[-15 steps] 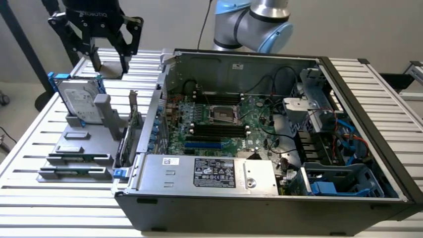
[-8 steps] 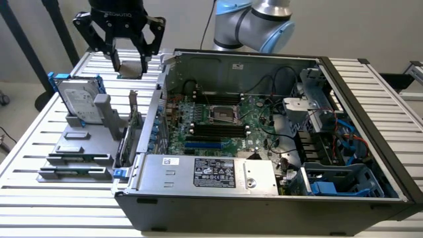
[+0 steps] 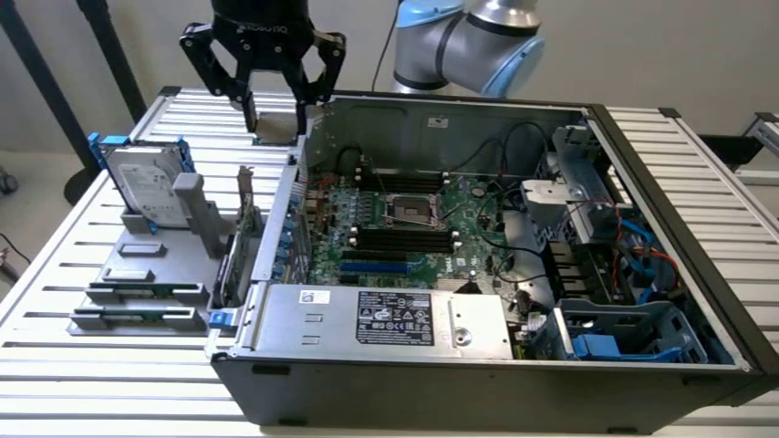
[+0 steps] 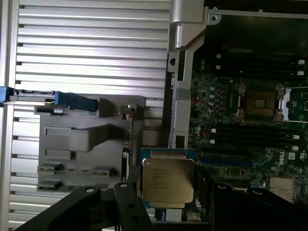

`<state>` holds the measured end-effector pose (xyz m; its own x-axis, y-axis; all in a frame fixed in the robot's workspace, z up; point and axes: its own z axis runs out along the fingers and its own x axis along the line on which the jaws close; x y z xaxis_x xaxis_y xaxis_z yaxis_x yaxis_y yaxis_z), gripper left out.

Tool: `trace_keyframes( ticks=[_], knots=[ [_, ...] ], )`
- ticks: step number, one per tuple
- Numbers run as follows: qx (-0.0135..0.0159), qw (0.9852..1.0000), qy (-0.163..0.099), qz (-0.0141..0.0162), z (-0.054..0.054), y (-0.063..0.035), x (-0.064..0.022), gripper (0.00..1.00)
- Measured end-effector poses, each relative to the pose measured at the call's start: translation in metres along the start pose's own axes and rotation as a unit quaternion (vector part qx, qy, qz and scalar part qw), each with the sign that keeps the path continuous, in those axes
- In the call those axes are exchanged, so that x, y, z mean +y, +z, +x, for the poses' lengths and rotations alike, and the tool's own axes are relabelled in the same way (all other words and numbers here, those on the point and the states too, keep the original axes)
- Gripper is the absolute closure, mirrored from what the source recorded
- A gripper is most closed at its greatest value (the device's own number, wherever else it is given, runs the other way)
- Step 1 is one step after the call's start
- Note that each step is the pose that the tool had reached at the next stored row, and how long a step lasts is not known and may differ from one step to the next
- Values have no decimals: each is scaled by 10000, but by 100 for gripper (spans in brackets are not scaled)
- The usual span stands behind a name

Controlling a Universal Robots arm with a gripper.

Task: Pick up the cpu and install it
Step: 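Pick up the cpu and move it towards the insertion slot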

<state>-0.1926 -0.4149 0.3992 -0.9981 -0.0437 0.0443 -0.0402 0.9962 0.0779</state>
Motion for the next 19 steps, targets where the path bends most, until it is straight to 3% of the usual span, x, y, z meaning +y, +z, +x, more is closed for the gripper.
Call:
trace_keyframes(
  ticks=[7,19],
  knots=[
    [0,10000,1,0,-323,22,56,45],
    [0,10000,0,0,-793,228,386,45]
  ],
)
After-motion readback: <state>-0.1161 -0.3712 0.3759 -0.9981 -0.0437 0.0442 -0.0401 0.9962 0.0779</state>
